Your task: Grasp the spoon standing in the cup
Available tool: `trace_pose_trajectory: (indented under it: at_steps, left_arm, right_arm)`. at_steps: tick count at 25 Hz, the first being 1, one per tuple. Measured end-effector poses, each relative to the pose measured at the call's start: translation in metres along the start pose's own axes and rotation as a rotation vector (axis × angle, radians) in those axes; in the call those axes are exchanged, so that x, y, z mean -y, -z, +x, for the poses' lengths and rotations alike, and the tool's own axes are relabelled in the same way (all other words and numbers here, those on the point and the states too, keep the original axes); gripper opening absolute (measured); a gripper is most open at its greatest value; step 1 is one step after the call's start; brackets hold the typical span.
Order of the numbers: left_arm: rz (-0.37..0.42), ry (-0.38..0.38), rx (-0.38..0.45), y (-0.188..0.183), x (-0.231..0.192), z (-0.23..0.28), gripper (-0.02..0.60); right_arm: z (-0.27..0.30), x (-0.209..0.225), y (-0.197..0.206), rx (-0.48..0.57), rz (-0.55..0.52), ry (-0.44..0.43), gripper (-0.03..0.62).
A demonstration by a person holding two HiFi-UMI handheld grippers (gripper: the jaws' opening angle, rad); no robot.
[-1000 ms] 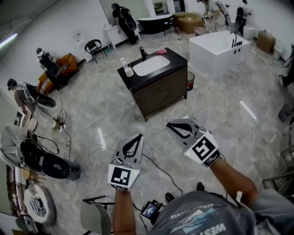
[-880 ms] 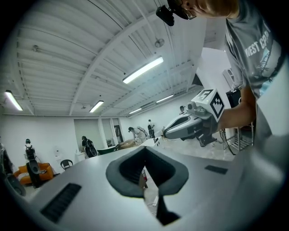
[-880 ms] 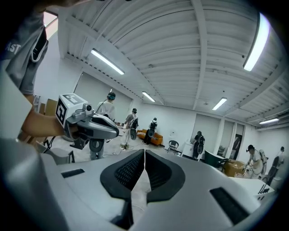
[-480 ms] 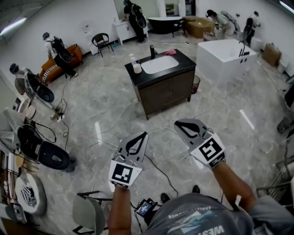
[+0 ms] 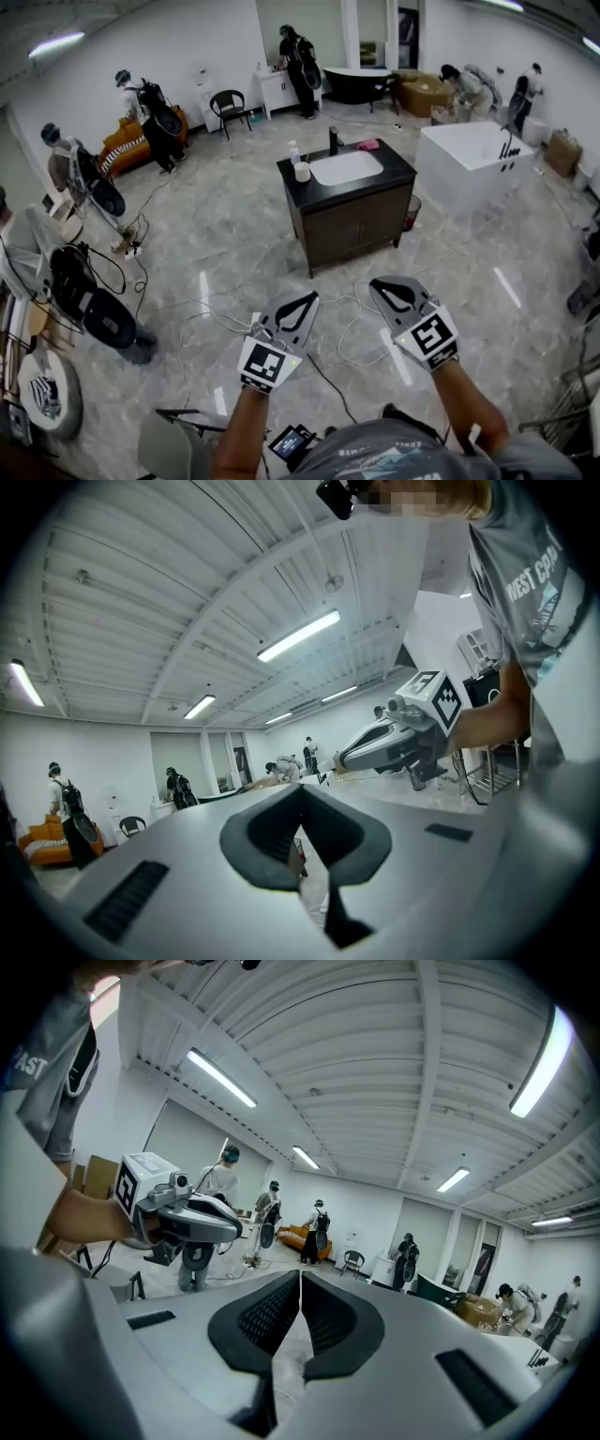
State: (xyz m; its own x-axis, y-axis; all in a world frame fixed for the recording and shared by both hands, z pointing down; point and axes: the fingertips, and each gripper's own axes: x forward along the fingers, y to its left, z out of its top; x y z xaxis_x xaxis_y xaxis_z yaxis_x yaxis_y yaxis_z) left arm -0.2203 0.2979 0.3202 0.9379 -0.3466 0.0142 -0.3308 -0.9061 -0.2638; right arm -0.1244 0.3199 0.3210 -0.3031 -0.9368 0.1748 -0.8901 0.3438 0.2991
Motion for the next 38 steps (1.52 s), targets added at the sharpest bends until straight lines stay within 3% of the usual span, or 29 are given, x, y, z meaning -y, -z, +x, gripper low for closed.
trace_pose_trajectory:
  at_steps: [4, 11, 27, 38]
  left_arm:
    - [0.014, 0.016, -0.018, 0.006, -0.003, 0.014, 0.003]
    - [0.016, -0.042, -0.026, 0.007, -0.023, 0.061, 0.003]
    - [0.001, -0.163, -0.12, 0.0, -0.038, 0.211, 0.003]
    - [0.02, -0.189, -0.156, -0.002, -0.043, 0.25, 0.003]
  right_arm:
    - [0.007, 0.013, 0.007, -0.007, 0.001, 0.0, 0.034]
    - [0.028, 0.063, 0.018, 0.034, -0.004, -0.027, 0.034]
    - [0.057, 0.213, 0.055, 0.121, 0.061, -0.159, 0.034]
    - [0.056, 0.26, 0.071, 0.149, 0.088, -0.159, 0.034]
